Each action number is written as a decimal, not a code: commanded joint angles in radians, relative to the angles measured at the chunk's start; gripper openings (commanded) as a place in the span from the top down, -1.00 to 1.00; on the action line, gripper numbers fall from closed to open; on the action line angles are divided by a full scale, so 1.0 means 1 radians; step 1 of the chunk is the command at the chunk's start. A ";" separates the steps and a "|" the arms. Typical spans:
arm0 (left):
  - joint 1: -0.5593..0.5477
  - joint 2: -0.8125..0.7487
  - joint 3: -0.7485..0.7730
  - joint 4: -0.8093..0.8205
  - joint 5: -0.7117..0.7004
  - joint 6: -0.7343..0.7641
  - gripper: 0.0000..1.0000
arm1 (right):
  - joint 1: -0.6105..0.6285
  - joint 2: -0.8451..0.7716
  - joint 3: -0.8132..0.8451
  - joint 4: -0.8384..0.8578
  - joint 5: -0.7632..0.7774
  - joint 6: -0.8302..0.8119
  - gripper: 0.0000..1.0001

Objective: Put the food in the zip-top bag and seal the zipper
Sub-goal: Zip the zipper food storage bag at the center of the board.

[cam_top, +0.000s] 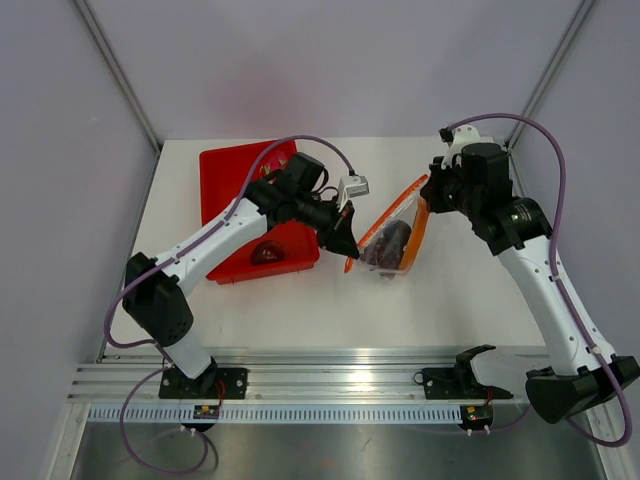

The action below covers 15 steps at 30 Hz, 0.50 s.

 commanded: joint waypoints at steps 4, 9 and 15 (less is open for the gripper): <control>0.004 -0.067 -0.062 -0.103 0.023 0.010 1.00 | -0.075 0.005 0.086 0.144 0.175 -0.031 1.00; 0.006 -0.078 -0.100 -0.080 0.025 0.000 1.00 | -0.095 0.011 0.078 0.155 0.165 -0.027 1.00; 0.015 -0.087 -0.117 -0.093 0.023 0.008 1.00 | -0.133 0.018 0.072 0.169 0.133 -0.013 1.00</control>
